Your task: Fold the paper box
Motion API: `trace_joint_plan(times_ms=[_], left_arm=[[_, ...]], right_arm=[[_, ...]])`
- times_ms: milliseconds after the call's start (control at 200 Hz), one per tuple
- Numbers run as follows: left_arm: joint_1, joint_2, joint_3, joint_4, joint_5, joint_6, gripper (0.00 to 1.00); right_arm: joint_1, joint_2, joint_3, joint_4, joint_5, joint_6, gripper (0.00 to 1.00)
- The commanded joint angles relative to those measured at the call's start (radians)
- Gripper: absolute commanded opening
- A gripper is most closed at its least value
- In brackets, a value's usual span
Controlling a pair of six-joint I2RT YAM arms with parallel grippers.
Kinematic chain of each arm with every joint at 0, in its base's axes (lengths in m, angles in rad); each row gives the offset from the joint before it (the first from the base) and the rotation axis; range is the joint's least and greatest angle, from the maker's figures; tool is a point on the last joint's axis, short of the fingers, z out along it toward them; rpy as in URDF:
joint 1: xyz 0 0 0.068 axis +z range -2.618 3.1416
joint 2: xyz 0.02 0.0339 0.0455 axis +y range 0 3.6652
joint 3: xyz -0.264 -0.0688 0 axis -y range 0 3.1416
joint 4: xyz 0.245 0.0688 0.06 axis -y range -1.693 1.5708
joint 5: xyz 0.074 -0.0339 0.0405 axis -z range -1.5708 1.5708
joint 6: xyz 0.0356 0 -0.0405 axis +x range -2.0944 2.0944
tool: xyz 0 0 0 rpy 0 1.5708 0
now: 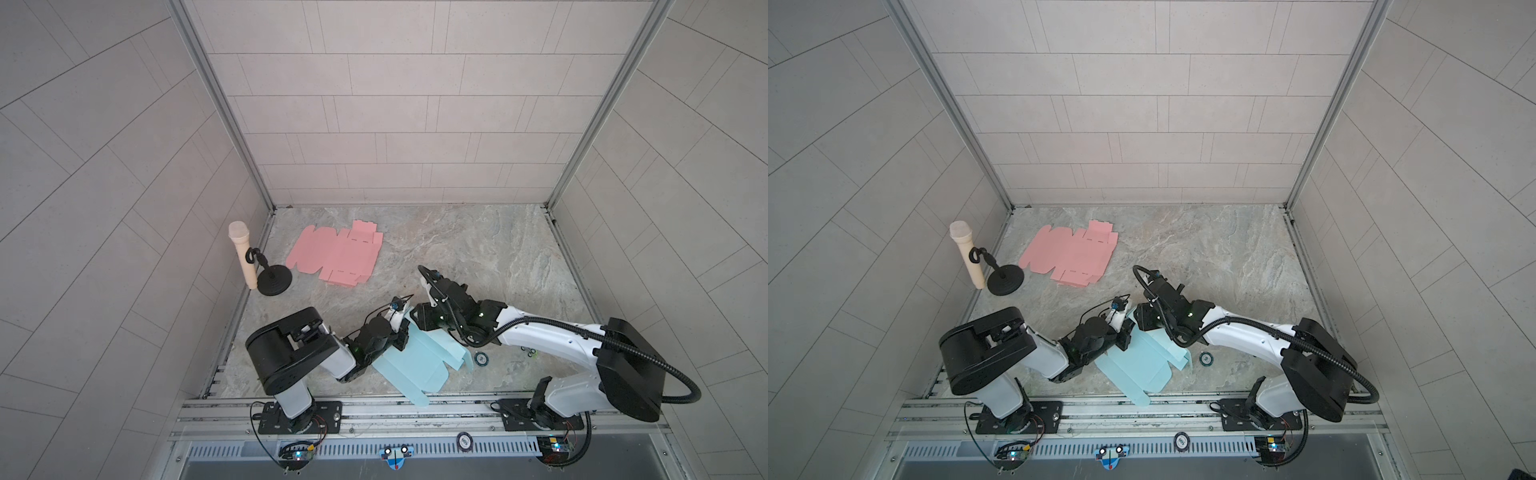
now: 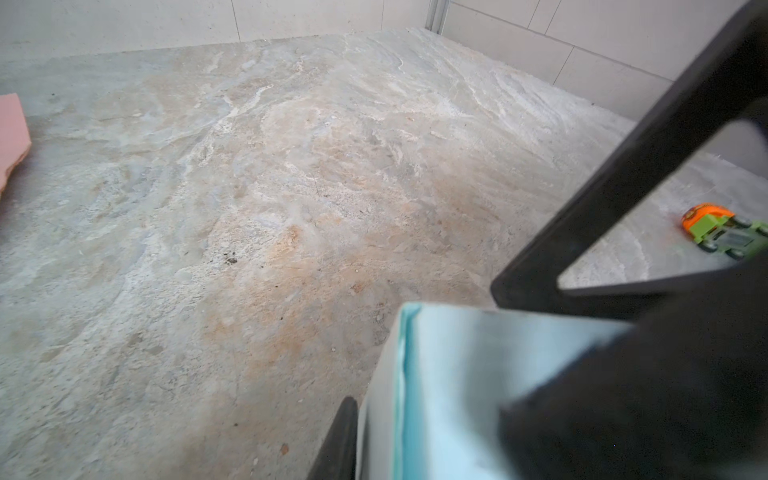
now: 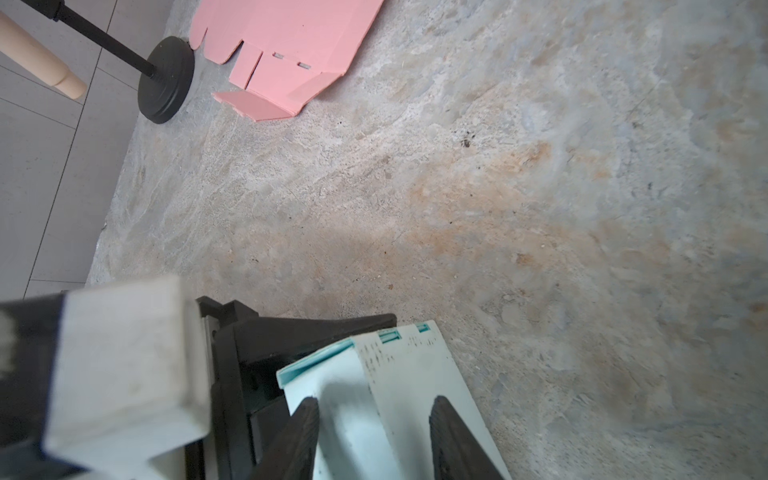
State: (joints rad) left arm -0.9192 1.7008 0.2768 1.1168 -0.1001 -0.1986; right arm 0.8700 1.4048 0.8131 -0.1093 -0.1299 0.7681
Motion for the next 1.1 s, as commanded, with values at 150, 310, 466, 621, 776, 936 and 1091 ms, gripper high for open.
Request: trace_joint_plan(times_ms=[150, 310, 466, 621, 776, 936, 1091], left_arm=[[-0.004, 0.071, 0.005, 0.068, -0.027, -0.016, 0.23], [-0.003, 0.074, 0.026, 0.059, -0.025, -0.013, 0.2], [-0.003, 0.102, 0.039, 0.079, -0.023, -0.021, 0.14], [-0.003, 0.115, 0.036, 0.104, -0.023, -0.034, 0.16], [-0.004, 0.114, 0.047, 0.102, -0.028, -0.036, 0.24], [-0.004, 0.126, 0.065, 0.094, -0.019, -0.04, 0.11], [-0.004, 0.123, 0.054, 0.101, -0.029, -0.041, 0.11]], right_arm=[[0.008, -0.026, -0.02, -0.029, 0.028, 0.026, 0.46], [0.009, -0.026, -0.021, -0.035, 0.037, 0.033, 0.45], [0.014, -0.044, -0.039, -0.035, 0.055, 0.056, 0.45], [0.02, -0.061, -0.059, -0.037, 0.071, 0.07, 0.45], [0.023, -0.063, -0.075, -0.03, 0.079, 0.084, 0.45], [0.032, -0.065, -0.078, -0.031, 0.09, 0.092, 0.45], [0.034, -0.071, -0.087, -0.032, 0.105, 0.097, 0.45]])
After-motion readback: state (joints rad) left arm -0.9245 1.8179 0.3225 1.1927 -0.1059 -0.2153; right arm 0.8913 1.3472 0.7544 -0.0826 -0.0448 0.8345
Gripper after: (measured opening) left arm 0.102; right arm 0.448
